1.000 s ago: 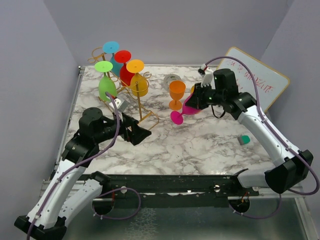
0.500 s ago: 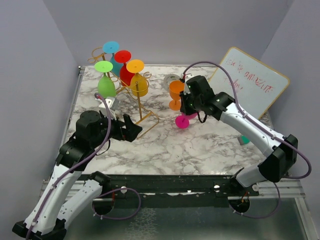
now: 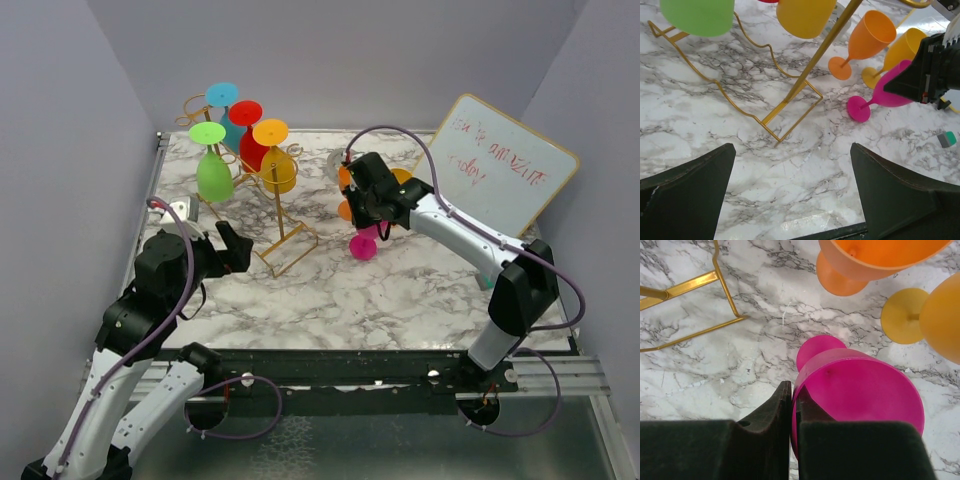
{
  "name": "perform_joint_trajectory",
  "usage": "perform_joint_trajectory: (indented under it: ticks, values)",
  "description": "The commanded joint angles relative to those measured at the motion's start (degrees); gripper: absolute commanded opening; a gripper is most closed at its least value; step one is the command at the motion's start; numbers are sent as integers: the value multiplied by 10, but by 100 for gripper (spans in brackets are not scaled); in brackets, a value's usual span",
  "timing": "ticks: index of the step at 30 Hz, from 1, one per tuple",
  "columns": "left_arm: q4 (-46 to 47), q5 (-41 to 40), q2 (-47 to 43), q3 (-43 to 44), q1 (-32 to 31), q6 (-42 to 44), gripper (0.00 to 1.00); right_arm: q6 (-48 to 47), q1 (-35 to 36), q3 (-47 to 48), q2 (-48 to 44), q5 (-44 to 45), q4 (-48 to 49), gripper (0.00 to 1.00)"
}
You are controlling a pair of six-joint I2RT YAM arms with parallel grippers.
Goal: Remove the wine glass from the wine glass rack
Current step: Place the wine glass at the center of the board.
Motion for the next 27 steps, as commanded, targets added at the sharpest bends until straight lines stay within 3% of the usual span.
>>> perform_joint_trajectory:
  ticks: [1, 4, 9, 27]
  values:
    - [-27, -61, -7, 21, -1, -6, 99, 3, 4, 25, 15, 26, 36, 1]
    - [-42, -95, -16, 27, -1, -1, 99, -6, 4, 39, 47, -1, 47, 1]
    - [-79, -129, -18, 50, -1, 10, 99, 3, 4, 69, 88, 27, 29, 1]
    - [-82, -106, -4, 46, -1, 16, 99, -34, 4, 125, 141, 21, 11, 7]
